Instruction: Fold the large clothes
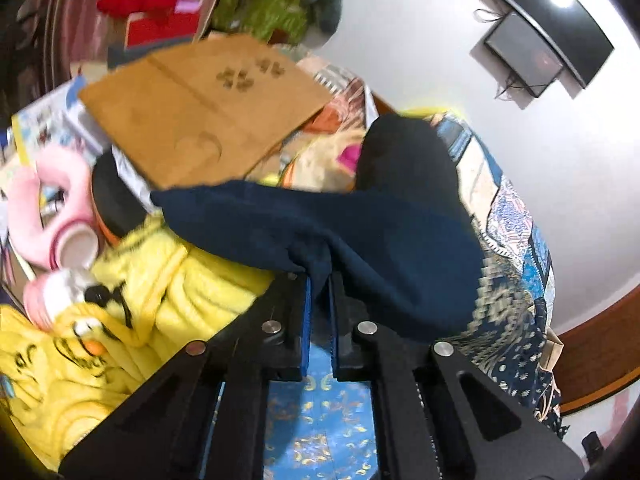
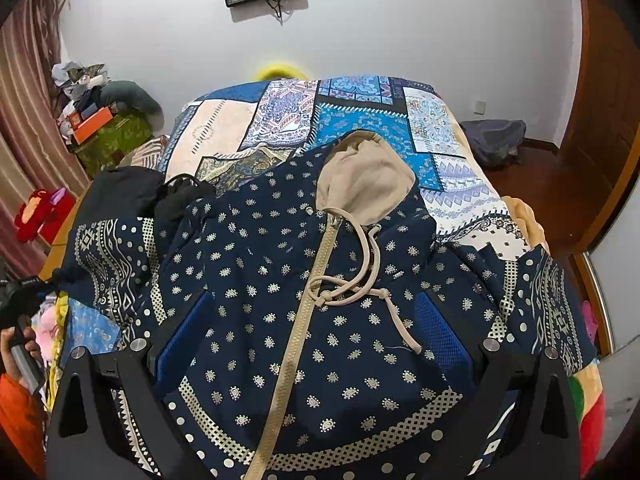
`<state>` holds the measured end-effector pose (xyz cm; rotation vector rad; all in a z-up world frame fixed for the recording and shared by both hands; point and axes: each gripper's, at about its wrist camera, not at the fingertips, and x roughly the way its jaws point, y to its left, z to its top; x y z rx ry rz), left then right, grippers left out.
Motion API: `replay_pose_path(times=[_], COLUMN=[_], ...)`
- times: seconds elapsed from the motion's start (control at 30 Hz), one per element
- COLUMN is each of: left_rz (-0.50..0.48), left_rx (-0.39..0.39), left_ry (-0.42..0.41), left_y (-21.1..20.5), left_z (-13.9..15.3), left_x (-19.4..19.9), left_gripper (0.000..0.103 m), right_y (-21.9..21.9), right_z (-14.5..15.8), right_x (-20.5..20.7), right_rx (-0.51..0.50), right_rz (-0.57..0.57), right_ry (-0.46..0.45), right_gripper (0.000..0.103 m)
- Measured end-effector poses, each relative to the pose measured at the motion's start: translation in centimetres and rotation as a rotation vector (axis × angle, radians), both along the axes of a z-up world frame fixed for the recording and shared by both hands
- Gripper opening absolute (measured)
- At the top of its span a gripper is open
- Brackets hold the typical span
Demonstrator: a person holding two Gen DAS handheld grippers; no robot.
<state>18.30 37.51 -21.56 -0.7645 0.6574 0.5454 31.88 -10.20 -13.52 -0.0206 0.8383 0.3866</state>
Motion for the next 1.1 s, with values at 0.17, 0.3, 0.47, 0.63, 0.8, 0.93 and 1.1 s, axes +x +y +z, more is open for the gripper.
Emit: replay_pose_path(times=[0.17, 0.3, 0.47, 0.63, 0.8, 0.93, 1.1], left_rz=[-0.037, -0.108, -0.245, -0.438, -0.627, -0.769, -0.912], left_rx=[0.109, 0.179, 0.24, 0.26, 0.271, 0.25, 0.243], left_ry=[-0.047, -0.121, -0.22, -0.258, -0.212, -0.144, -0.003], left_y=[-2.3, -5.5, -11.1, -17.9, -25.3, -30.2, -35.3], left_z=[4.8, 9.7, 14.8, 17.1, 15.9, 13.2, 8.6], left_x=[0.2, 0.9, 3.1, 6.9, 10.5, 12.0, 13.0], left_gripper=[0.005, 0.004, 0.004, 0.004, 0.004, 0.004, 0.004], right_y=[-0.6, -1.3, -2.2, -3.0, -3.6, -4.2, -5.2], right_z=[0.6, 1.2, 1.9, 2.7, 3.3, 3.4, 3.1], right_x=[-0.3, -0.5, -0.5, -0.5, -0.9, -1.3, -1.5], right_rx=[0.006, 0.012, 0.024, 0.015, -0.02, -0.048, -0.072], right_rz=[-0.003, -0.011, -0.016, -0.01, 0.001, 0.012, 0.006], right_ry=[-0.015, -0.032, -0.051, -0.075, -0.103, -0.123, -0.119], right_gripper=[0.099, 0.099, 0.099, 0.099, 0.099, 0.099, 0.099])
